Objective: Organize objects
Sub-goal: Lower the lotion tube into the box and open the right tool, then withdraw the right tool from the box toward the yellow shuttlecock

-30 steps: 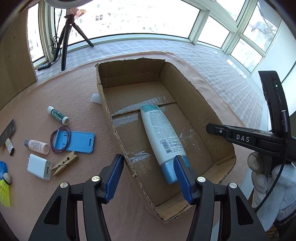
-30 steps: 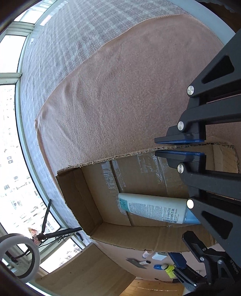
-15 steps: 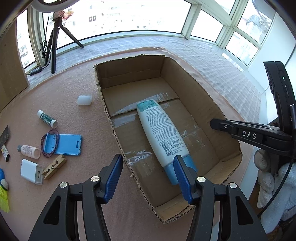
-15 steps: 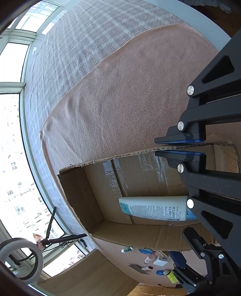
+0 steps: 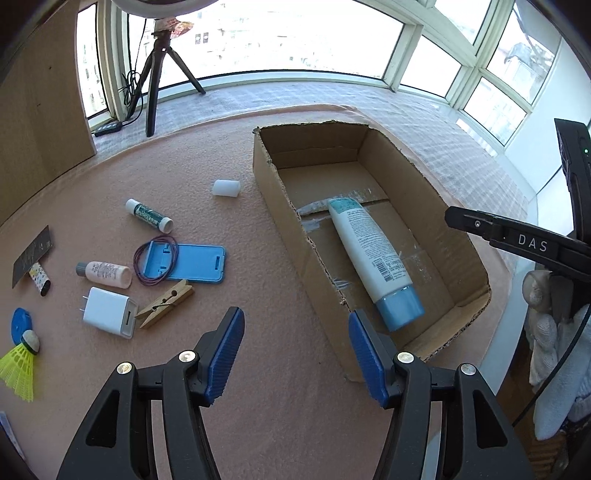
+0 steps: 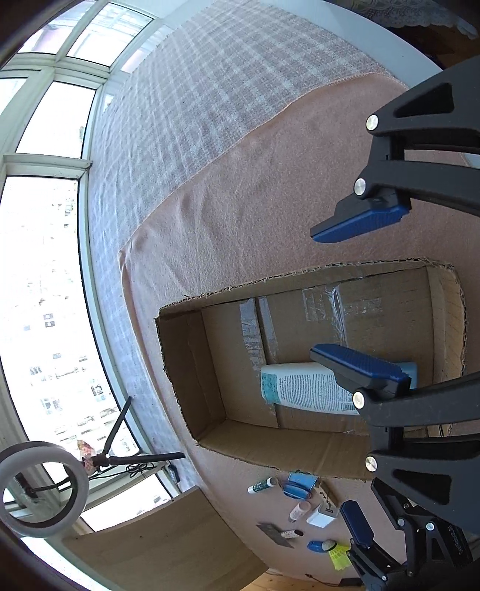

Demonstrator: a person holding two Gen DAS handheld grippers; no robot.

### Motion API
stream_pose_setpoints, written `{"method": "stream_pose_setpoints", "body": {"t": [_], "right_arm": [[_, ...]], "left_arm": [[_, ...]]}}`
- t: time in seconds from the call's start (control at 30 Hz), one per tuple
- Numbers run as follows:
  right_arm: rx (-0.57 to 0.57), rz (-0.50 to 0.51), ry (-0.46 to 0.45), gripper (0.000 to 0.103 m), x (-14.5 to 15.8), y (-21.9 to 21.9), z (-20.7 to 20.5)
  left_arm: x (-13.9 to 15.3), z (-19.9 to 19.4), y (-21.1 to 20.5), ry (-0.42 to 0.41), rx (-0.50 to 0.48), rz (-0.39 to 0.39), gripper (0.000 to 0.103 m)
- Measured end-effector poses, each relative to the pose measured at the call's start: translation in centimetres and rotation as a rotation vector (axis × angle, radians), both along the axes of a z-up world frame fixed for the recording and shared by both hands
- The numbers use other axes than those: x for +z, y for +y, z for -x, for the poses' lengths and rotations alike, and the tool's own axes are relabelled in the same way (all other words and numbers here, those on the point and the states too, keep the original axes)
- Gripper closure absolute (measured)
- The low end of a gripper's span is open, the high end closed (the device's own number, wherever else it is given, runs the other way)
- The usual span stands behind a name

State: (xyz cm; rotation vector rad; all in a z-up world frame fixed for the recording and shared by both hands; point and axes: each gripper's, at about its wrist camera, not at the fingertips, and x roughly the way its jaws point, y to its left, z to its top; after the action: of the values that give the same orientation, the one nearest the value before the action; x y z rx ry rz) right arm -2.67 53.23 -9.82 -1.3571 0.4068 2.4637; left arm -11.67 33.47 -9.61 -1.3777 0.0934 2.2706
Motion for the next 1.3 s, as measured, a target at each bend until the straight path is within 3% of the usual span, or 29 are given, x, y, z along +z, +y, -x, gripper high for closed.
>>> {"method": "stream_pose_setpoints", "body": {"t": [0.2, 0.47, 0.83, 1.17, 1.3], "right_arm": [[0.057, -0.008, 0.070, 0.048, 2.6, -3.3, 0.5], [0.194, 0.031, 0.104, 0.048, 3.7, -9.5, 2.1], [0.381, 0.118, 0.064, 0.048, 2.2, -17.7, 4.4], [0.408, 0.250, -0.022, 0.048, -0.9, -20.6, 7.5], [0.440, 0.254, -0.032, 0.048, -1.1, -22.2, 8.3]], "left_arm": [[0.0, -1.0, -5.8, -0.004, 0.095, 0.011, 0.039], [-0.1, -2.5, -14.1, -0.015, 0.243, 0.010, 0.039], [-1.3, -4.5, -24.9, -0.053, 0.427, 0.015, 0.039], [-1.6, -5.2, -29.9, -0.053, 0.504, 0.014, 0.039], [-1.6, -5.0, -31.4, -0.052, 0.530, 0.007, 0.039]]}}
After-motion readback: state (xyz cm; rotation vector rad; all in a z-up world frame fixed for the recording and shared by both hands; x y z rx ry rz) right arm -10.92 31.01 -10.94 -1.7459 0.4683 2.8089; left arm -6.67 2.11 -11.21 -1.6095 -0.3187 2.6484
